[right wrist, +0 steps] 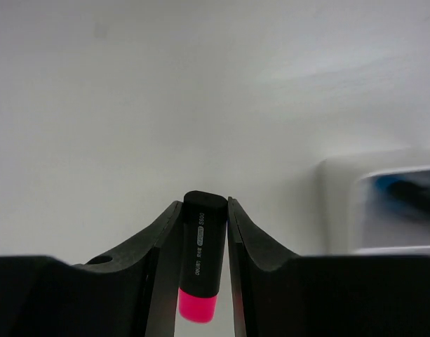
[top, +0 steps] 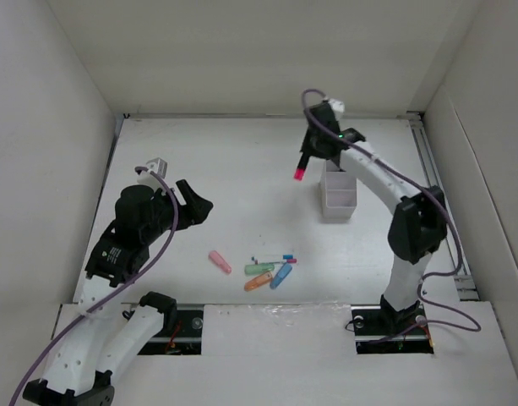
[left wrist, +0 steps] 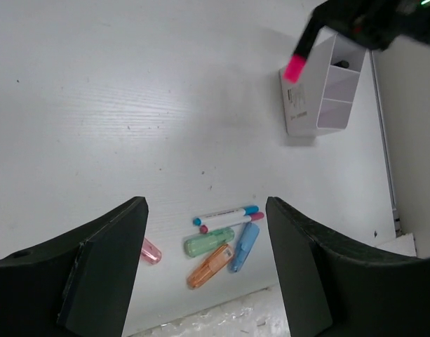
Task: Sort the stationery into containers
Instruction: Pick up the pen from the center of the board, then place the pen in the storage box.
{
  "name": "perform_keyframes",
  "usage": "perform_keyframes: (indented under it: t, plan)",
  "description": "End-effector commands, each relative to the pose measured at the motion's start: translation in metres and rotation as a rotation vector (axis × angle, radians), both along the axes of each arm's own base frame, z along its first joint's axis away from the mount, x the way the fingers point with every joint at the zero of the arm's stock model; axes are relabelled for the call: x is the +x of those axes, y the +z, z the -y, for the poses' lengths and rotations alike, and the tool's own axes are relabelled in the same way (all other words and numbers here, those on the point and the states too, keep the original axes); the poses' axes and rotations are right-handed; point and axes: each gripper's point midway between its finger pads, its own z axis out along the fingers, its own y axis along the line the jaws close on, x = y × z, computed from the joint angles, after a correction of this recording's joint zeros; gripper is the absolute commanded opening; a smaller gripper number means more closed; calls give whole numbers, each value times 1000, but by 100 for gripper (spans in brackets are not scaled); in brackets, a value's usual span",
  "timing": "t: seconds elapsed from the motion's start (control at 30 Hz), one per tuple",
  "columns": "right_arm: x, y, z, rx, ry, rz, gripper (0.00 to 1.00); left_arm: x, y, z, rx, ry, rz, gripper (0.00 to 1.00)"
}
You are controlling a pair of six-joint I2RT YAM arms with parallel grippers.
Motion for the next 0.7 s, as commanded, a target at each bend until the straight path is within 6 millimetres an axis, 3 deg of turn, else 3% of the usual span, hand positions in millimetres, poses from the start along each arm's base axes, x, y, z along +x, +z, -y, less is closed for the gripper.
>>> perform_keyframes:
  t: [0.0,0.1,0.2,0.33,0.57,0.67]
  plan:
    - [39,106,82,31,-292,305,4,1,1,8,-29,-37,16,66]
    - [49,121,129,0,-449,393,3,3,3,9,-32,-37,25,64]
    - [52,132,155,-35,-563,469,3,4,1,9,-29,-37,16,64]
    - [52,134,172,-73,-664,530,3,9,1,11,-28,-37,12,64]
    - [47,99,181,-134,-733,525,0,12,0,12,-25,-37,1,64]
    - [38,96,182,-113,-755,537,0,12,1,12,-15,-40,-2,64]
